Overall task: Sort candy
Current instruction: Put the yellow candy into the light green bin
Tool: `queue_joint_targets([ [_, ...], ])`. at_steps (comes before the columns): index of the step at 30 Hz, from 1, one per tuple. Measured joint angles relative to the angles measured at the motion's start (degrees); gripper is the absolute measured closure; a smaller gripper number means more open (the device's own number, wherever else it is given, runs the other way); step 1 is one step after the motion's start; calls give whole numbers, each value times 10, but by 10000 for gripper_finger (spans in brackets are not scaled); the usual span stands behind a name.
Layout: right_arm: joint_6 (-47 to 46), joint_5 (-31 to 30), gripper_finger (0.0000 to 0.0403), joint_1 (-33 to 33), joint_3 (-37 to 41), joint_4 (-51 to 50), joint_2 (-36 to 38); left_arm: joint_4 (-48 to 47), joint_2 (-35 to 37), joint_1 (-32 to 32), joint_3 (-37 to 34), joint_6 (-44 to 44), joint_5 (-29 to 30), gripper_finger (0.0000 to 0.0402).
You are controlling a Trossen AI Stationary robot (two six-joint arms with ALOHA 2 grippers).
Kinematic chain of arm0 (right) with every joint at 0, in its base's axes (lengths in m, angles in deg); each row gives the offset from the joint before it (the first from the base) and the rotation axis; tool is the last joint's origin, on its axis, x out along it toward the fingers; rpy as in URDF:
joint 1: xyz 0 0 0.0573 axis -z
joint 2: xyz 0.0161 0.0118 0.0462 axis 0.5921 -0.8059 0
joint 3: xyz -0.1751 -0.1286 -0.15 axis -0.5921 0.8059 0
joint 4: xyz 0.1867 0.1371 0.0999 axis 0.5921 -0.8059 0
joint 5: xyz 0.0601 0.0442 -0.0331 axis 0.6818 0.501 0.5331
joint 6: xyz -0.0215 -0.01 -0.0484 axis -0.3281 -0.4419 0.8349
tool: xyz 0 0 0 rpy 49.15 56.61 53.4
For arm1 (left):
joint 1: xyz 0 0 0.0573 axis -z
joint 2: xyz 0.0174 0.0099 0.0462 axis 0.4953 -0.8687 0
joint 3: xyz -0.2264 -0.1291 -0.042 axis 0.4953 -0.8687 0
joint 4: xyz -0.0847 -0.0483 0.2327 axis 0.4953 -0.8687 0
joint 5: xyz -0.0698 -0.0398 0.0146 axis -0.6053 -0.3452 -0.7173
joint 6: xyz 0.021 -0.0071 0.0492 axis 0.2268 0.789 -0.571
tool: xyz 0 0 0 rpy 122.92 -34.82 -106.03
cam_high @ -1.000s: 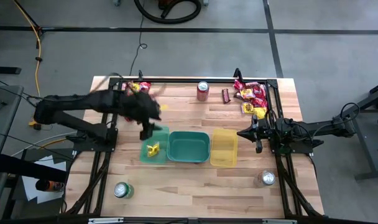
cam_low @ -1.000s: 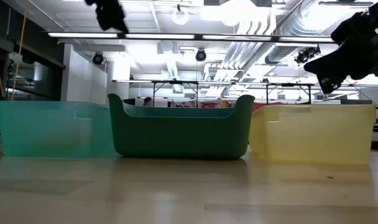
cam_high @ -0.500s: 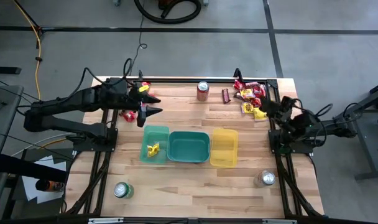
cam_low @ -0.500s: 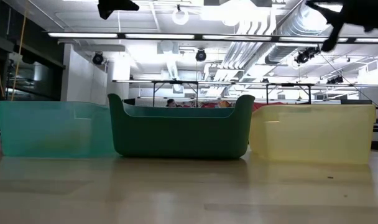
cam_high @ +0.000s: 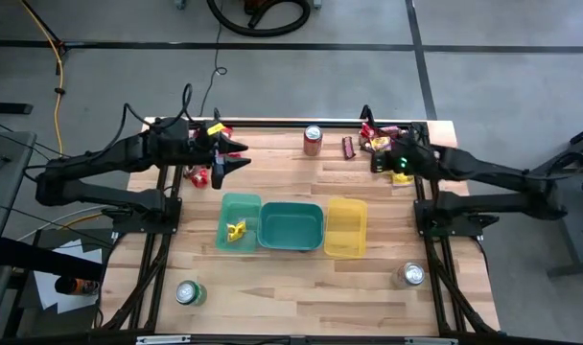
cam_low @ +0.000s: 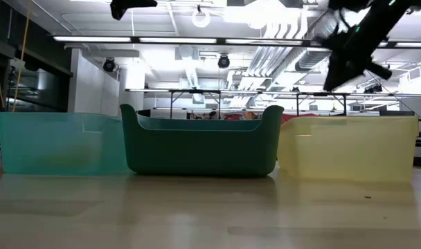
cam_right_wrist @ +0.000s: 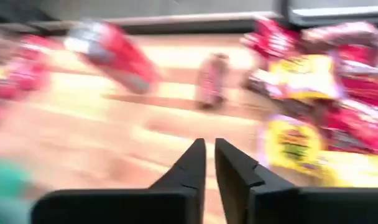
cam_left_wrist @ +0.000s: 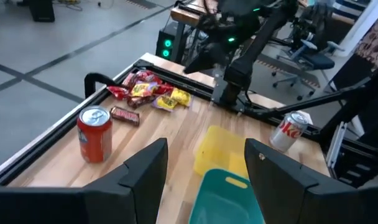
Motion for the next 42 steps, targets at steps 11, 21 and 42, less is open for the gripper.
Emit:
queue_joint_targets([
  [11,66,47,207,152,2,-4,-213,-30,8,0,0,10,0,203],
  [21,103,75,192,211,3,65,-332,-30,8,0,0,10,0,203],
  [42,160,161,381,193,-1,61,-285,-29,8,0,0,8,37,203],
])
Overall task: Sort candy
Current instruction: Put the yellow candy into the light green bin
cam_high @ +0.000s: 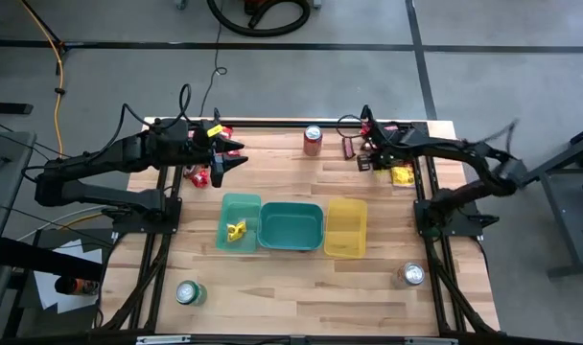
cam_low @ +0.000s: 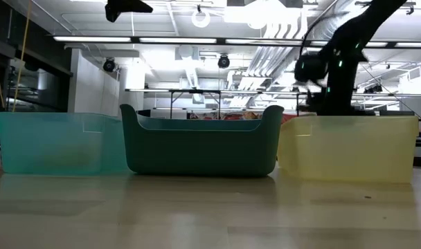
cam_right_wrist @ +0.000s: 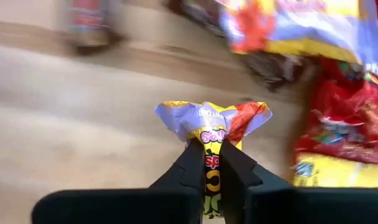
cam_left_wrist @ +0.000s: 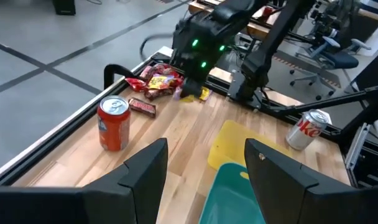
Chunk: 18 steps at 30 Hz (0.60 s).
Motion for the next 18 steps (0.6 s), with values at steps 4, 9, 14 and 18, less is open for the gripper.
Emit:
queue_joint_targets([
  [4,48,35,397,-32,-24,14,102,21,-6,0,0,-25,6,203],
  [9,60,100,398,-97,-66,97,214,98,-33,0,1,-64,0,203],
  [14,59,103,400,-191,-97,226,264,160,-74,0,1,-73,-45,203],
  [18,128,89,401,-285,-106,338,246,197,-114,2,1,-58,-105,203],
])
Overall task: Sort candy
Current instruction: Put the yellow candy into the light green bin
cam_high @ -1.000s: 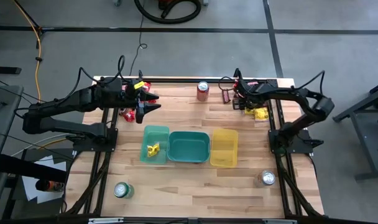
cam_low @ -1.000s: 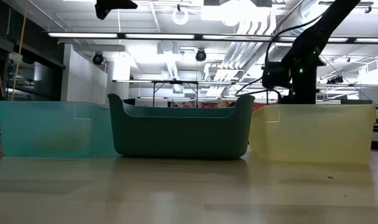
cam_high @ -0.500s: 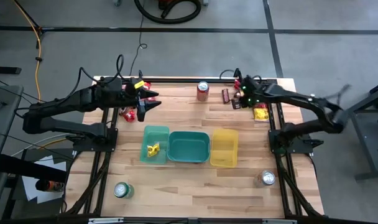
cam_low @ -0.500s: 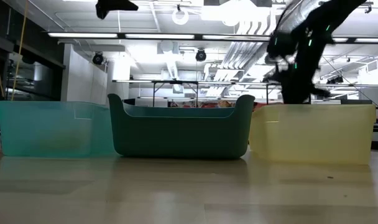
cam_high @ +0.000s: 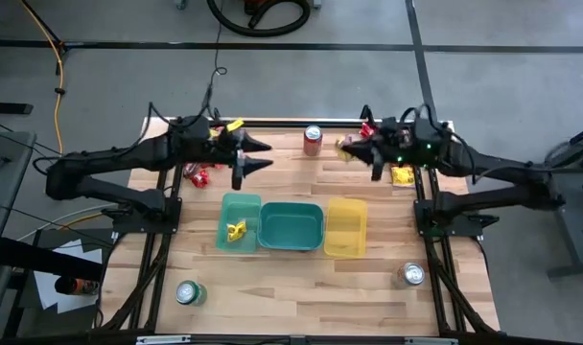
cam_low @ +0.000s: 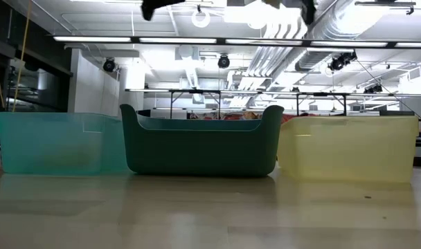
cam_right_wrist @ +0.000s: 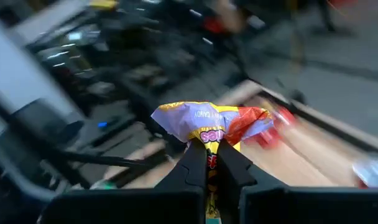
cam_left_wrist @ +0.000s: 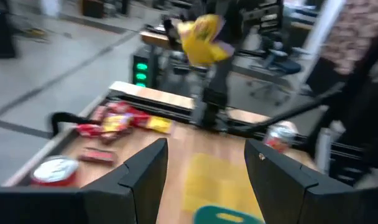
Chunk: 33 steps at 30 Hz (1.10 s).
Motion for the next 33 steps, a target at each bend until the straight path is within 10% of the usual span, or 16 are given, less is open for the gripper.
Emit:
queue_joint_targets([
  [13,171,-43,402,-126,-1,341,-203,136,-56,45,0,39,-72,203],
  [33,154,-37,402,-141,0,427,-234,184,-64,55,0,18,-37,202],
])
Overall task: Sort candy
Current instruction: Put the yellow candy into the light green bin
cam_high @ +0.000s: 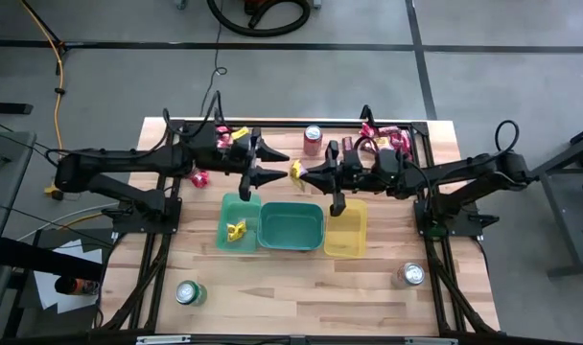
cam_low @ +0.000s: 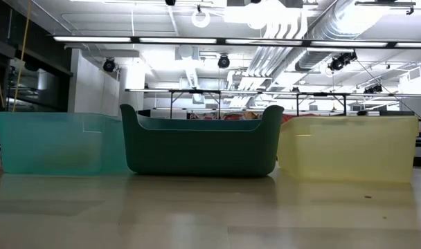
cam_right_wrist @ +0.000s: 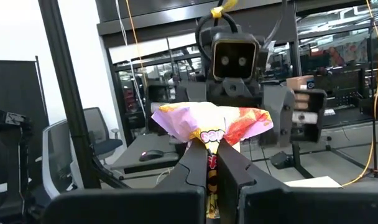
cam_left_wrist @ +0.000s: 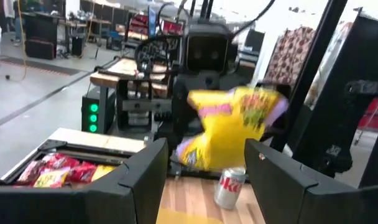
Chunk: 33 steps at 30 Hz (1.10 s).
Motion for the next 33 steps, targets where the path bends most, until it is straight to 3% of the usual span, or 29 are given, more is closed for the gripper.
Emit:
queue_joint_targets([
  [16,-4,2,402,0,1,-1,1,54,-43,11,0,-19,-18,211],
  [19,-4,1,401,0,1,-2,0,53,-43,11,0,-21,-20,248],
  [25,-23,2,379,-1,0,-2,0,52,-43,12,0,-36,-37,386],
  [33,-47,-1,315,-1,0,-8,1,45,-40,10,0,-35,-39,398],
])
